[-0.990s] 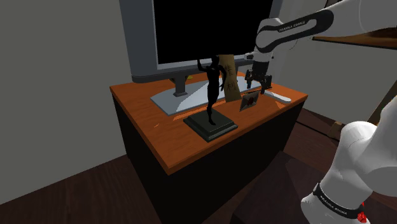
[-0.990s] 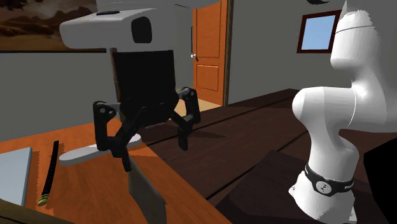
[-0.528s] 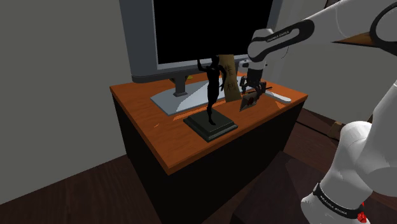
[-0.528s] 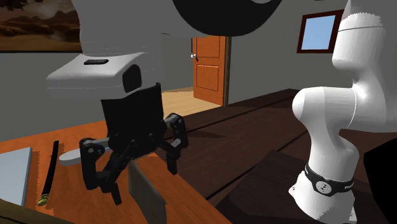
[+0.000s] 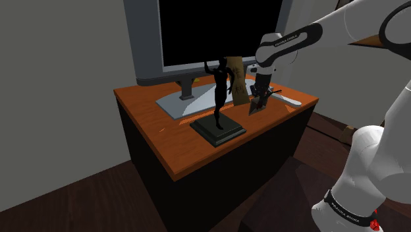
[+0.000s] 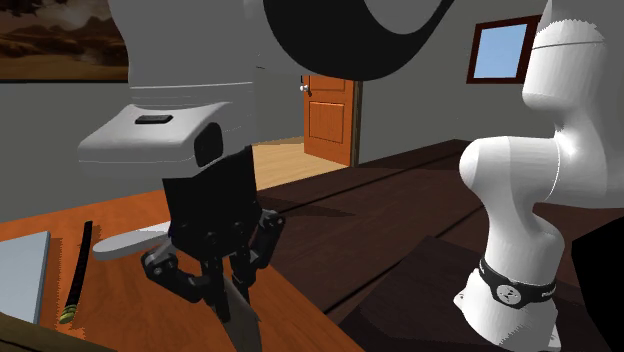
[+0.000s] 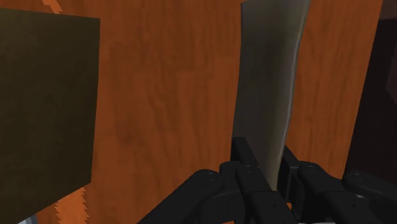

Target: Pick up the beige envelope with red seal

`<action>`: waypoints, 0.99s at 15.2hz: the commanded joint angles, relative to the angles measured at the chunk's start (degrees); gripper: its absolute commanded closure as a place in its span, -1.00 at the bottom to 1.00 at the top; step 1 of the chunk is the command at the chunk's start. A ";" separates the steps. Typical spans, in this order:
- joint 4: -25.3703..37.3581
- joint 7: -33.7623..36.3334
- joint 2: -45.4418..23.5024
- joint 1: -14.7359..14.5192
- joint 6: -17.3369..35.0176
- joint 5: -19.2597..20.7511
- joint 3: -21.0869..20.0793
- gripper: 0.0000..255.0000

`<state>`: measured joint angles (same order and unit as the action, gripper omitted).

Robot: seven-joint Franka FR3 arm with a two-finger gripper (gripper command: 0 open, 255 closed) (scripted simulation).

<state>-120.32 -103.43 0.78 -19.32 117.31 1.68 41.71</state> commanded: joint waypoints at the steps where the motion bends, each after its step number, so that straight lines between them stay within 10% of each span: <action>1: -0.02 -0.01 -0.03 -0.01 0.02 -0.02 -0.01 1.00; 15: 4.67 1.36 2.80 -0.28 -6.85 1.83 -0.52 1.00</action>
<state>-116.24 -102.25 3.23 -19.55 111.35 3.28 41.28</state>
